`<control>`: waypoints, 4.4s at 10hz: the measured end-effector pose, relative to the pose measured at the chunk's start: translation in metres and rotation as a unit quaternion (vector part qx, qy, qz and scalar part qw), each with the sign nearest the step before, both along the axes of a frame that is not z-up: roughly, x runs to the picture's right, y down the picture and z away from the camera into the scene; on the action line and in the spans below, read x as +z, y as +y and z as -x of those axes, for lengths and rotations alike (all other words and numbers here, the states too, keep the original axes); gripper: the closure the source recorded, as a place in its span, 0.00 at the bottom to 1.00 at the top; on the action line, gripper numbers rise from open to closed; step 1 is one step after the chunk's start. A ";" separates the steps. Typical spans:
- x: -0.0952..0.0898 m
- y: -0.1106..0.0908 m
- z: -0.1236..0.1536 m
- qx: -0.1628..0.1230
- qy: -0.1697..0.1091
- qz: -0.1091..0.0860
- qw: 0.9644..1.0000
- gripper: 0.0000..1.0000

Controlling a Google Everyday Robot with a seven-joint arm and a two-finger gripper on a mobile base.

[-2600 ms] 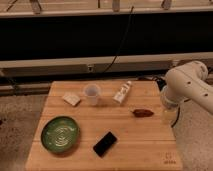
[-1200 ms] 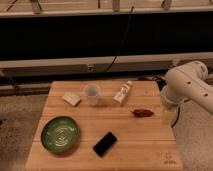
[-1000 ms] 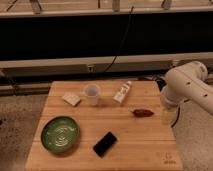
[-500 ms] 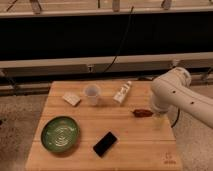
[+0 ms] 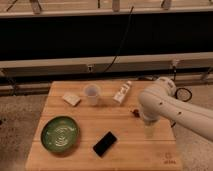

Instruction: Push the eraser across the table

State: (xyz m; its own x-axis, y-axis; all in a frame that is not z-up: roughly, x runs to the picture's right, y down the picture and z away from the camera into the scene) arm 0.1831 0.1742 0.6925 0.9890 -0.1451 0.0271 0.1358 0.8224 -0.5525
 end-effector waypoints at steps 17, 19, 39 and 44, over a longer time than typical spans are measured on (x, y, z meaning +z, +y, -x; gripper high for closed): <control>0.021 0.068 0.041 -0.055 -0.051 0.038 0.996 0.27; 0.030 0.081 0.046 -0.063 -0.056 0.043 0.996 0.46; 0.076 0.116 0.145 -0.139 -0.133 0.072 0.979 0.98; 0.081 0.117 0.184 -0.174 -0.164 0.067 0.969 0.98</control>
State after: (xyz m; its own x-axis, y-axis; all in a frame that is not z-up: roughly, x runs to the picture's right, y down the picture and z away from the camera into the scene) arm -0.0009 0.2914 0.7732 0.8153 -0.4426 0.3734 0.5791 0.6193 -0.5303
